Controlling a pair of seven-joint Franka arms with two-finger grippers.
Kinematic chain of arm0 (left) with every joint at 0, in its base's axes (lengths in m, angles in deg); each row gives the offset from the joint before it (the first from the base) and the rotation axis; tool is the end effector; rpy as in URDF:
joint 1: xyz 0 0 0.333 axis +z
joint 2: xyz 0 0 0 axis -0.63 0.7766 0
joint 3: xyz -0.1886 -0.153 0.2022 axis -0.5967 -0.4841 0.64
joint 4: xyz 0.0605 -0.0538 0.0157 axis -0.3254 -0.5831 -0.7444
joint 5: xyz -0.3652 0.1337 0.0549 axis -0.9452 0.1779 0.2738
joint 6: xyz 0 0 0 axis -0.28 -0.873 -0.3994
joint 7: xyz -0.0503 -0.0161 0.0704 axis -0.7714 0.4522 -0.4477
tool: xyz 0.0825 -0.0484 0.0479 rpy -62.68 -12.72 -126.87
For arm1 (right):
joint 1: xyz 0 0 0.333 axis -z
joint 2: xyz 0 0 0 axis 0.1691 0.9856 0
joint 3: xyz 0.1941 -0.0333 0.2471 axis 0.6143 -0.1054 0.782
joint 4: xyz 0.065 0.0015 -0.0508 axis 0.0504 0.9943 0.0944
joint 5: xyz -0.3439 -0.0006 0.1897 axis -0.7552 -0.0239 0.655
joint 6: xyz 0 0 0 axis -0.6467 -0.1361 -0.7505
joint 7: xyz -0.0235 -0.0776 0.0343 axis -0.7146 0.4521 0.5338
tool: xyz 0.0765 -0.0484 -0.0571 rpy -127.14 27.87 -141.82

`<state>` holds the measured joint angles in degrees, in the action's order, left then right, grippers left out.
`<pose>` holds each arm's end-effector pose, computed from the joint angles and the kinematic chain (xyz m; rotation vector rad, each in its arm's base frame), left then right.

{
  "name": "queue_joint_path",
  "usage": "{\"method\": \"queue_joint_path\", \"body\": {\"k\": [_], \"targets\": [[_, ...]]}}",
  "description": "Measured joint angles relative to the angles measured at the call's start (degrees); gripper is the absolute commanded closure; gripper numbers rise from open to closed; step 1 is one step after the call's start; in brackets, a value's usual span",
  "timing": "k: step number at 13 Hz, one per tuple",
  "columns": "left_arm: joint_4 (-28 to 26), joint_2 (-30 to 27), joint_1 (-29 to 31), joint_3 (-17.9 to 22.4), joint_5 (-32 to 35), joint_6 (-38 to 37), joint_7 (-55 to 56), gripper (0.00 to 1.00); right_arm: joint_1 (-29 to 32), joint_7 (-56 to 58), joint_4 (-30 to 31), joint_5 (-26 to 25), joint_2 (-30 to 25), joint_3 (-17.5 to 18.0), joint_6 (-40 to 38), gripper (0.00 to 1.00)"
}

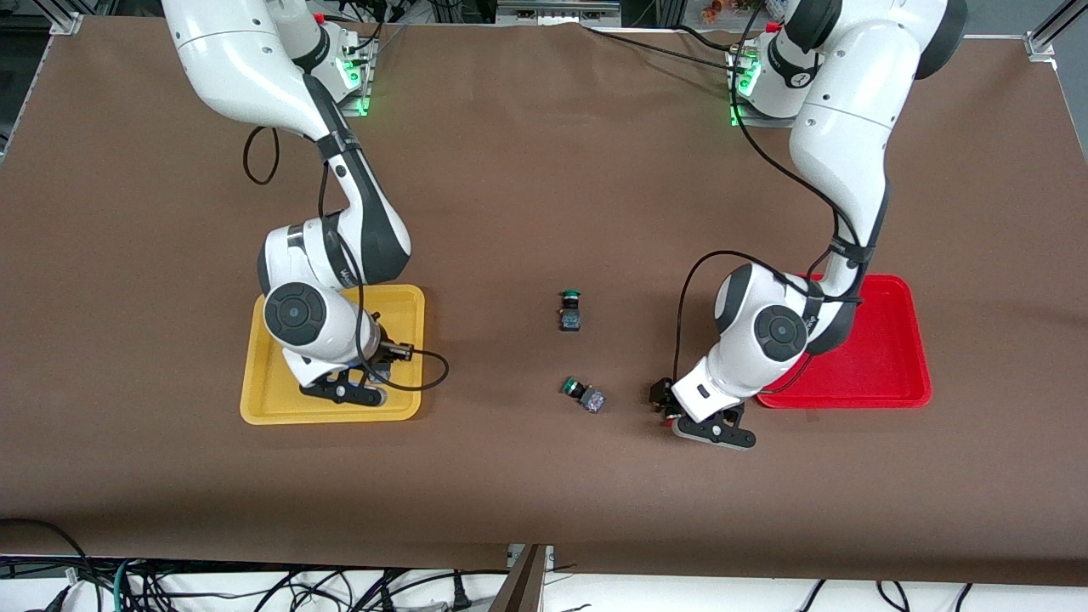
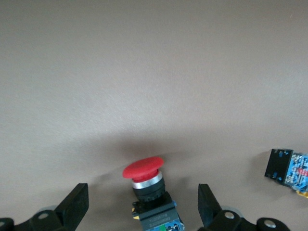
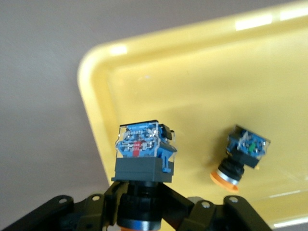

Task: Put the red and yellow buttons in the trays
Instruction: 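Place the orange button in the yellow tray while the left gripper grasps another red button, then lower the red button into the red tray while the right gripper returns to rest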

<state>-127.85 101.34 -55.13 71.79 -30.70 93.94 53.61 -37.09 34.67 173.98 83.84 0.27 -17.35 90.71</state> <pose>0.7112 -0.2456 0.1974 2.9758 -0.2761 0.2440 0.6539 0.2454 0.2580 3.1014 -0.2741 -0.1599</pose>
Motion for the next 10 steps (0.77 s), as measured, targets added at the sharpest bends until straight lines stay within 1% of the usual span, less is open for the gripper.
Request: {"method": "queue_joint_path", "body": {"k": [2,3,4,5,6,7,8,10], "targets": [[-0.77,0.04,-0.12,-0.02,0.0,0.0,0.0,0.0,-0.35,-0.32,8.53,0.06,-2.16,0.07,7.59,0.3],[-1.29,0.06,-0.18,-0.02,0.0,0.0,0.0,0.22,-0.43,-0.35,11.79,0.08,-2.54,0.08,11.1,0.13],[-1.83,0.17,-0.26,-0.03,0.0,0.0,0.0,0.5,-0.46,-0.39,13.75,0.08,-2.54,0.09,13.36,0.02],[-2.21,0.28,-0.3,-0.03,0.0,0.01,0.0,0.7,-0.47,-0.62,14.49,0.08,-2.59,0.09,14.24,0.01],[-2.38,0.37,-0.33,-0.03,0.0,0.03,-0.01,0.83,-0.48,-1.16,14.33,0.08,-2.89,0.09,14.23,0.01],[-2.39,0.39,-0.34,-0.03,0.0,0.03,-0.04,0.88,-0.51,-1.93,13.85,0.08,-3.88,0.09,13.31,0.01],[-2.39,0.38,-0.34,-0.03,0.0,0.04,-0.05,0.88,-0.52,-2.47,12.74,0.08,-5.33,0.02,10.45,0.01],[-2.31,0.07,-0.26,0.1,0.0,-1.31,-0.13,0.88,-0.55,-2.83,9.2,0.08,-8.9,-1.05,2.14,0.01]]}}
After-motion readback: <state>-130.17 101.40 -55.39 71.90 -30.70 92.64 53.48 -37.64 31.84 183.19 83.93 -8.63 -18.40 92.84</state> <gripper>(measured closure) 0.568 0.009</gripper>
